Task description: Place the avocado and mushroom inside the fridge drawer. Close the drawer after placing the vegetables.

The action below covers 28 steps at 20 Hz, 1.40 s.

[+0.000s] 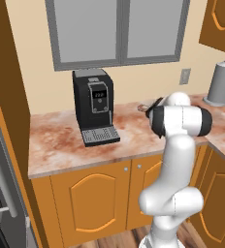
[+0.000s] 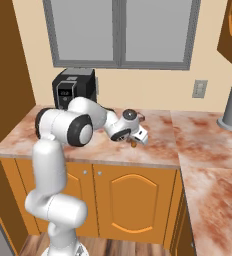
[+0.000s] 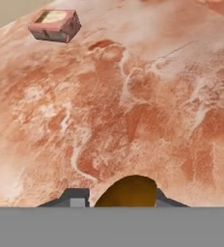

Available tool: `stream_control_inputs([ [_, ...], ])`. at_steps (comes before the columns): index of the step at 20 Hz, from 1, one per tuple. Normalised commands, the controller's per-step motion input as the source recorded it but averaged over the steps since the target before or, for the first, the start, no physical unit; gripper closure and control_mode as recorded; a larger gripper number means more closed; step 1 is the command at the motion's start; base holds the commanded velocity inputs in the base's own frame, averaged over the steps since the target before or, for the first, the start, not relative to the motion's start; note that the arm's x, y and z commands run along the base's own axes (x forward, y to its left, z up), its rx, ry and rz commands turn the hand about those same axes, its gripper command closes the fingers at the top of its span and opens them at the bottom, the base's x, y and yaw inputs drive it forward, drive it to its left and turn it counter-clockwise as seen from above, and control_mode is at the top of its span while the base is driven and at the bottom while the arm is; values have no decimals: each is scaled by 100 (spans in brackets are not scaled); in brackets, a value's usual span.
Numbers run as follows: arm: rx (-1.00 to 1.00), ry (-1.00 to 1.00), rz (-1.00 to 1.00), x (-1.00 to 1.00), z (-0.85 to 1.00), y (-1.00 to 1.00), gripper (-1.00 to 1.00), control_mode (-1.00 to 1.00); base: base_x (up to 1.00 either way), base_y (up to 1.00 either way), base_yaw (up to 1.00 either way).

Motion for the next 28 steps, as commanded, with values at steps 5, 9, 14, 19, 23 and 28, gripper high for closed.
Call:
stream_control_inputs([
  [5, 7, -24, 0, -50, 70, -1, 100, -100, 0, 0, 0],
  [9, 2, -25, 0, -76, 66, 0, 100, -100, 0, 0, 0],
  [14, 0, -19, 0, -74, 67, 0, 100, -100, 0, 0, 0],
  [19, -5, -1, 0, -34, 70, 0, 100, -100, 0, 0, 0],
  [23, -15, 9, 0, -12, 86, 0, 100, -100, 0, 0, 0],
  [28, -16, 12, 0, -3, 99, 0, 100, -100, 0, 0, 0],
])
